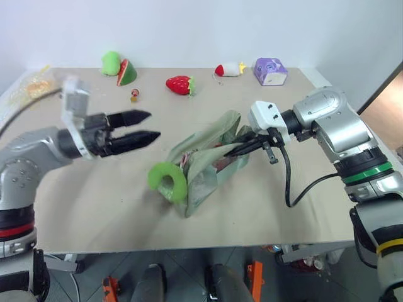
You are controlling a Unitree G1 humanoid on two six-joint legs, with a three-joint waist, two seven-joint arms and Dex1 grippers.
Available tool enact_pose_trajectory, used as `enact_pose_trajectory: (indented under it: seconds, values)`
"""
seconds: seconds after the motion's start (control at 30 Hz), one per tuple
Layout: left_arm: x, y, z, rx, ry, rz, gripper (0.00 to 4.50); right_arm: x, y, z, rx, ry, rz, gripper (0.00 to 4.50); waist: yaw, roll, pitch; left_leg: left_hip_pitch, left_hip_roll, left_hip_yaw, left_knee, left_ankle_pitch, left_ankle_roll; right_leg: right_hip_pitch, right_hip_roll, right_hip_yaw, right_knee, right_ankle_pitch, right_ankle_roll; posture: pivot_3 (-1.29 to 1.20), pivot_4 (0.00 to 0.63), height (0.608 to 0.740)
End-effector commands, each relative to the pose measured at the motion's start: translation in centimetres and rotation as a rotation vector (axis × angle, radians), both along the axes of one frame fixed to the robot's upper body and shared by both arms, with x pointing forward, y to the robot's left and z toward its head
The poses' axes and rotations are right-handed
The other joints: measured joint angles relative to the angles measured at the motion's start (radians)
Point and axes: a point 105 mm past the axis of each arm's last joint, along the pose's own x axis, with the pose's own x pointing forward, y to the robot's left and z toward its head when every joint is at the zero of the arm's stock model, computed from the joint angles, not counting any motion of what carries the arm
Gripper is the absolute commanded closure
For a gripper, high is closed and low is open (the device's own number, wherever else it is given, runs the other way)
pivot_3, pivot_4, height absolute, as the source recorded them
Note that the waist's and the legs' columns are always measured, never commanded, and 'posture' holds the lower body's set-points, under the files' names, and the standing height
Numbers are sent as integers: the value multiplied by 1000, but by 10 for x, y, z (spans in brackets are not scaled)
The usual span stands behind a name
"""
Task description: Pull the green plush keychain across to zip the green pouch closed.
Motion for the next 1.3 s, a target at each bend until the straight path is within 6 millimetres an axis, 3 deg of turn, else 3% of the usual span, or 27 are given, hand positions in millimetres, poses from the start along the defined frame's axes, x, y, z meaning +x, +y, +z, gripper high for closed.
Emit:
enact_pose_trajectory:
  seconds: [0.03, 0.3, 0.43, 0.57, 0.83, 0.97, 1.13, 1.3]
  values:
    - [-5, 10, 13, -16, -41, 29, 0, 7, -2, 45, 129, -98, -52, 4453, 0, 0, 0, 0, 0, 0, 0, 1, -1, 0, 0, 0, 0, 0, 0, 0, 150, 740]
    - [-4, 15, 14, -33, -34, 57, 0, 17, 5, 70, 165, -194, -124, 4453, 0, 0, 0, -1, 0, 0, -3, 1, -1, -2, 0, 0, 0, 2, 4, 0, 150, 740]
    - [-3, 16, 13, -35, -30, 66, 0, 34, 13, 60, 105, -232, -239, 4453, 0, 0, 0, -1, 0, 0, -5, 1, -1, -3, 1, 1, 0, 2, 3, 0, 150, 740]
    - [-3, 17, 13, -33, -28, 73, 0, 37, 22, 47, 73, -239, -264, 4453, 0, 0, 0, -1, 1, 1, -6, 1, -1, -4, 1, 1, 0, 2, 3, 0, 150, 740]
    - [-2, 19, 11, -30, -22, 91, 0, 26, 33, 23, 35, -182, -228, 4453, 0, 0, 0, -1, 1, 1, -6, 1, -1, -4, 1, 1, 0, 2, 3, 0, 150, 740]
    - [-1, 19, 8, -31, -13, 95, 0, 23, 40, 22, 68, -146, -225, 4453, -2, 0, 0, -1, 1, 1, -6, 1, -1, -4, 2, 1, 1, 2, 3, 0, 150, 740]
    - [1, 18, 4, -36, 3, 99, 0, 25, 46, 32, 147, -117, -237, 2803, -3, 0, 0, 0, 3, 1, -5, 1, -1, -4, 4, 1, 2, 3, 1, 0, 150, 740]
    - [2, 15, -1, -37, 20, 91, 0, 33, 40, 48, 231, -73, -303, 1034, -3, 0, 0, 0, 4, 1, -5, 1, -2, -4, 4, 1, 2, 3, 1, 0, 150, 740]
